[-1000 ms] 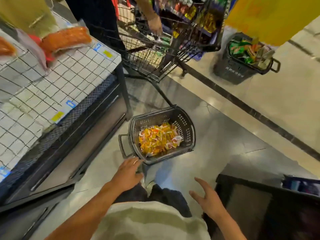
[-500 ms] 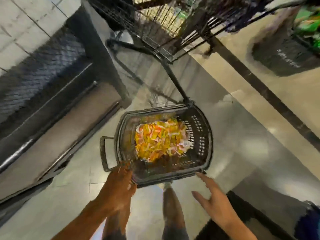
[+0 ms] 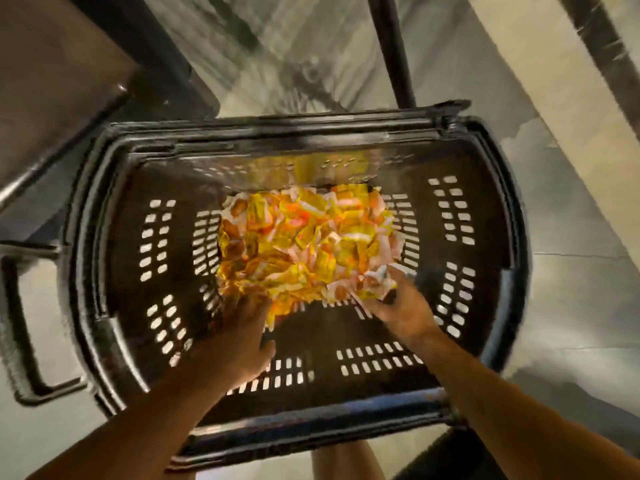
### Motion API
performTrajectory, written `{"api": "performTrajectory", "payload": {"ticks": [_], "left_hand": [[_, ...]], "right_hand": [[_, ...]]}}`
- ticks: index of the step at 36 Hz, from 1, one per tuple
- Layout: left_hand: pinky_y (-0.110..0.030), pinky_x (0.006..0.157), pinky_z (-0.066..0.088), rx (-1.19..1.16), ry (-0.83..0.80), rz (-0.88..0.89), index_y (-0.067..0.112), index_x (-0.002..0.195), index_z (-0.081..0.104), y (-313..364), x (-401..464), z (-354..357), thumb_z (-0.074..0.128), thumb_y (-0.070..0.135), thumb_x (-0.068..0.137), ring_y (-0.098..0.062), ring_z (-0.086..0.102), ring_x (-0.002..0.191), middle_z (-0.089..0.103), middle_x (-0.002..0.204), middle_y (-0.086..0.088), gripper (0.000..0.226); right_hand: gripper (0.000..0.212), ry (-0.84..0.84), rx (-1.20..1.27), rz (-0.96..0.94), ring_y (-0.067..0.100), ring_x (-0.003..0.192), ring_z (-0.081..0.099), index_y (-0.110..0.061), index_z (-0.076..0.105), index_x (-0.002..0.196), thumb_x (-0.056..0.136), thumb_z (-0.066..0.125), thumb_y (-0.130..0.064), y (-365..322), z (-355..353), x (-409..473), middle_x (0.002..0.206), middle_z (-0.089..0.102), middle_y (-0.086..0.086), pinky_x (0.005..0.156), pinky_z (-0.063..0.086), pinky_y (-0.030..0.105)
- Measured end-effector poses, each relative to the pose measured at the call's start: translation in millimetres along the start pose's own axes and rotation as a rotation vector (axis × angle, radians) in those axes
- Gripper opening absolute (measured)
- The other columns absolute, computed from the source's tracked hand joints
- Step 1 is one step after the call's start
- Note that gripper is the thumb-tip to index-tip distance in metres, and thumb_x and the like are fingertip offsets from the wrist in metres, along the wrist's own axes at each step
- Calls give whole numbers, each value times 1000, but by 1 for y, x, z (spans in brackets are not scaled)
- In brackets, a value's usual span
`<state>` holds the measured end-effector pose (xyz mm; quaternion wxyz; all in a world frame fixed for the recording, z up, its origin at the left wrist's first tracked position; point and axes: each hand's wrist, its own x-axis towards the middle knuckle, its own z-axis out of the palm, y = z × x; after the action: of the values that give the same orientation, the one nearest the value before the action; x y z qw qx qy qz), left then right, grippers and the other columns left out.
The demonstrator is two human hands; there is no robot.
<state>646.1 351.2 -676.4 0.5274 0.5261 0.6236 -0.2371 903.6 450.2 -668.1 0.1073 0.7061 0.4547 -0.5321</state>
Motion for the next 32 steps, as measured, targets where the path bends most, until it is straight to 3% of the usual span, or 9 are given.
{"api": "performTrajectory", "payload": {"ticks": [3,7,12,15,18,23,26,29,32], "left_hand": [[-50,124,12,4,-32,-46,33,158,-2,-6,33,8,52,43,99,-31,-11,154,-16,166,2,81],[-48,123,19,-33,11,-21,37,156,3,-13,63,14,59,41,96,-28,-4,154,-14,166,6,82],[-46,122,24,-66,63,-27,38,154,1,-22,77,20,60,43,95,-24,0,154,-8,166,8,84],[-48,123,23,-84,68,0,40,155,-1,-26,75,17,55,46,96,-23,-2,154,-4,167,8,81],[-41,123,18,-43,58,43,38,157,-1,-26,68,10,55,44,98,-19,-7,154,-10,166,10,82],[-40,122,26,-69,-28,69,33,156,16,-21,55,-9,61,32,97,-16,-3,154,-13,165,16,74],[-40,116,36,-127,-74,27,28,148,36,-17,42,-22,61,30,98,-19,20,150,11,166,7,56],[-43,106,47,-231,-78,-25,31,148,38,-10,22,-36,62,28,97,-22,43,138,37,154,-2,56],[-42,98,51,-258,-87,-43,36,146,37,-3,0,-47,60,30,97,-21,54,124,47,147,0,54]], "right_hand": [[72,34,-11,0,22,131,54,-17,46,146,85,79,-36,11,9,36,139,58,4,112,44,43],[87,-12,-86,37,26,134,50,-17,38,150,80,84,-41,20,31,70,145,54,7,114,40,41],[103,79,-284,72,34,148,27,-6,26,155,79,81,-48,35,58,91,157,33,16,119,30,45],[88,150,-342,76,34,138,42,-8,43,144,77,81,-53,40,61,94,149,42,13,110,42,46],[61,129,-361,91,31,117,59,-18,54,127,82,76,-53,42,45,99,128,58,7,97,52,45],[44,23,-414,97,23,97,63,-25,57,112,92,59,-64,31,11,92,96,62,-2,84,54,41],[34,19,-232,149,22,103,64,-25,57,118,95,64,-49,21,2,73,97,61,-5,81,49,33],[34,2,-12,127,13,97,66,-27,57,127,95,68,-30,3,1,39,111,65,-3,85,55,28],[26,55,-22,32,7,91,66,-26,63,124,98,63,-29,-16,6,2,102,68,-8,89,53,27]]}}
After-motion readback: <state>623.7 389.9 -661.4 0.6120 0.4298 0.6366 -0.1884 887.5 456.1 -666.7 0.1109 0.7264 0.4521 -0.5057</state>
